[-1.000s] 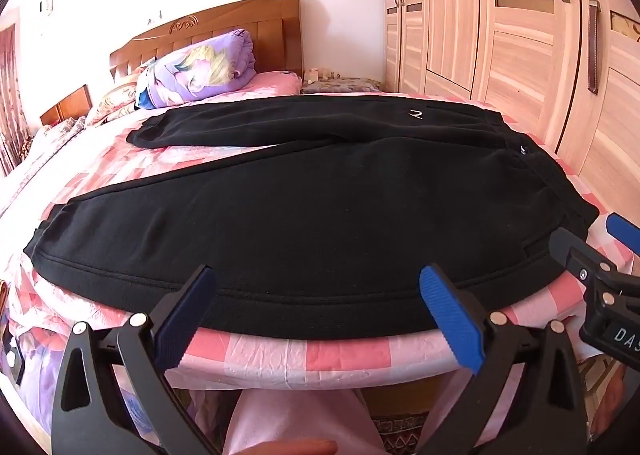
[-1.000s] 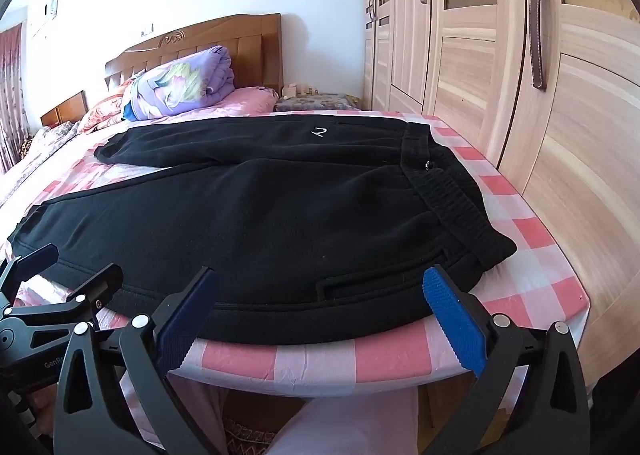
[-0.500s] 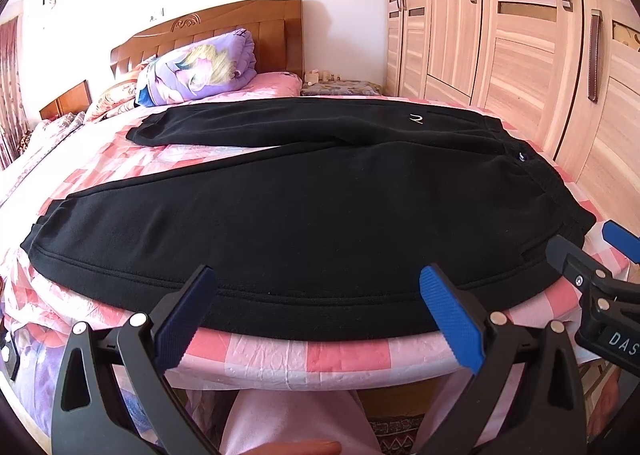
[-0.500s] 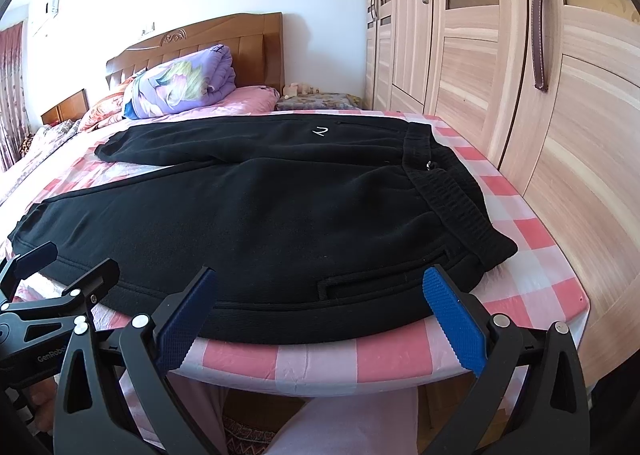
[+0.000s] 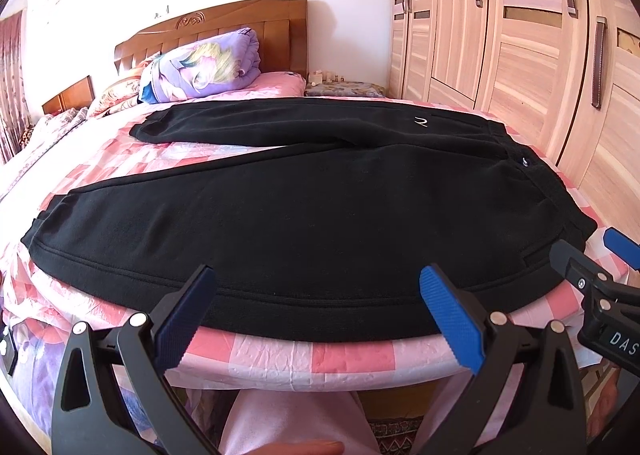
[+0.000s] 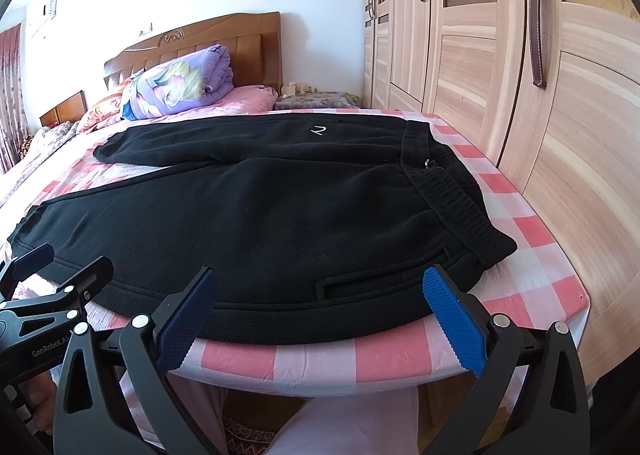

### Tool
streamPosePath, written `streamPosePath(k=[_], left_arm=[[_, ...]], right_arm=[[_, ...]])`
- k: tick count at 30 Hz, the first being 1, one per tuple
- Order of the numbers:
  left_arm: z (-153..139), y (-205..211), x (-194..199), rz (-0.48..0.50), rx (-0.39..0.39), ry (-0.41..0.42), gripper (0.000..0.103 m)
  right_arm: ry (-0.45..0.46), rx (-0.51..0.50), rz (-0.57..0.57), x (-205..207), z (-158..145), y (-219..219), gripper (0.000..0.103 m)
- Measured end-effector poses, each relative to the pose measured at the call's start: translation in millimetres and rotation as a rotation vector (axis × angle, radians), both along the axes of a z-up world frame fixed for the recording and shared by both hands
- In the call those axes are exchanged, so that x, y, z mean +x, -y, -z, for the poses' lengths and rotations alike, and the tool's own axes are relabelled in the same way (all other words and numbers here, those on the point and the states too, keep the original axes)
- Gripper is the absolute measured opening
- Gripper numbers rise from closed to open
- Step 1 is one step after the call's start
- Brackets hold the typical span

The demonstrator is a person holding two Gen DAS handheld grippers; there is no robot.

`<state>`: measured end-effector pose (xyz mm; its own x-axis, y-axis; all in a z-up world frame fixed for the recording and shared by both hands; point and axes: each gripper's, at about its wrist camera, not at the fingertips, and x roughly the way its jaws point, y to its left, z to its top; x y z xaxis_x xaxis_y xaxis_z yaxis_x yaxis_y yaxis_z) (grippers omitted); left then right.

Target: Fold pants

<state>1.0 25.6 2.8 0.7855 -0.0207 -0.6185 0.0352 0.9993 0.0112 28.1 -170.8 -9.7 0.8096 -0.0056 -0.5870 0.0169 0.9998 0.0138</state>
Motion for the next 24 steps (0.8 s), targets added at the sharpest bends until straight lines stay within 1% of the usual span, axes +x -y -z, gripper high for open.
streamPosePath(k=[24], left_arm=[[7.5,-4.7,2.0,-0.017,0.0,-0.019,0.102]], right_arm=[[-0.019,0.013,0.002,-0.5,7.3,1.8,0.099]])
